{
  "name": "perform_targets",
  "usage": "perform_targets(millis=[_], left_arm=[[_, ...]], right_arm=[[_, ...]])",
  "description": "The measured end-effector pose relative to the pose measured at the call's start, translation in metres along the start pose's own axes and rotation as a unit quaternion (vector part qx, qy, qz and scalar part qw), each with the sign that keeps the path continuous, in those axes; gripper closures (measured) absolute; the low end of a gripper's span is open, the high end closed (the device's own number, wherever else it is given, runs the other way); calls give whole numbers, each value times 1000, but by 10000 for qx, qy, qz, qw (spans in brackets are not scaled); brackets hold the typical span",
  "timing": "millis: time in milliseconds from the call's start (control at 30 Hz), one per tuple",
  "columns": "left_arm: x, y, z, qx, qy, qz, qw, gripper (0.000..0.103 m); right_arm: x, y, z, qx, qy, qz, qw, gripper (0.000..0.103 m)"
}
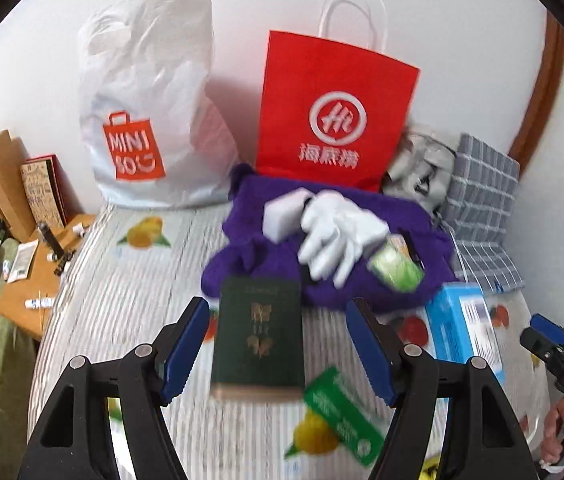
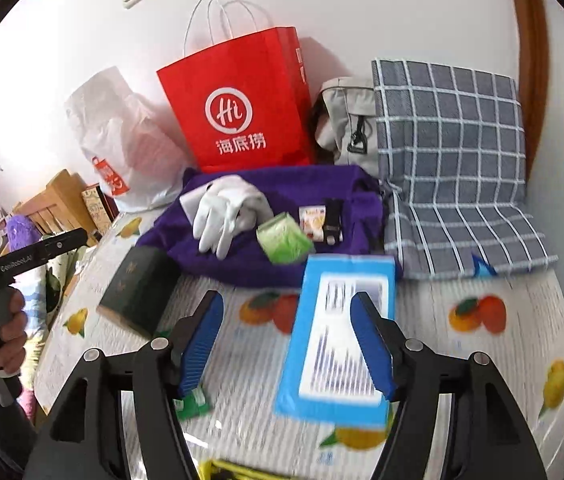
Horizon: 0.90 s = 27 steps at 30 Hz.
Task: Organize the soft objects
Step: 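Withdraw the left tool from the towel while the right tool moves to the yellow mesh bag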
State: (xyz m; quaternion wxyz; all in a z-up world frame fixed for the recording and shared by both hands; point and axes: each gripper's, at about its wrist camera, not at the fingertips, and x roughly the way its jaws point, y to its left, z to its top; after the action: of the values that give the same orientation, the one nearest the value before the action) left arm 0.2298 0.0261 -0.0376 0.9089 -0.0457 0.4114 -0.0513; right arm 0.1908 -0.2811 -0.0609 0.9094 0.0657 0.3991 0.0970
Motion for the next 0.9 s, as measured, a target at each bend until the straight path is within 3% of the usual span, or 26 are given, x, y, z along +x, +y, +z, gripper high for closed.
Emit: perform_targets(millis=[167,300,433,633,800,900], left_arm=[[-16,-2,-33,-58,191,-148,9997,34],[-21,-4,-60,-130,307,-234,9992,34],[-24,-8,-84,-148,445,-353,9983,34],[-26,-11,-110,-154,525,-444,9975,34],[-22,-7,-125,-255,584,-505,9967,34],[-18,-5,-132,-268,644,-469,9965,34]], right_arm=[[-12,15,-39,-234,212,69,9995,37],[-17,28,-78,-432,429,176,9980,27],[-14,34,-112,-423,774,278,9957,27],[-16,41,-144,-268,816,502,9950,27],[-5,68,-162,-754,826,401,9929,28],[8,82,-170,-1026,912,299,9901,36]])
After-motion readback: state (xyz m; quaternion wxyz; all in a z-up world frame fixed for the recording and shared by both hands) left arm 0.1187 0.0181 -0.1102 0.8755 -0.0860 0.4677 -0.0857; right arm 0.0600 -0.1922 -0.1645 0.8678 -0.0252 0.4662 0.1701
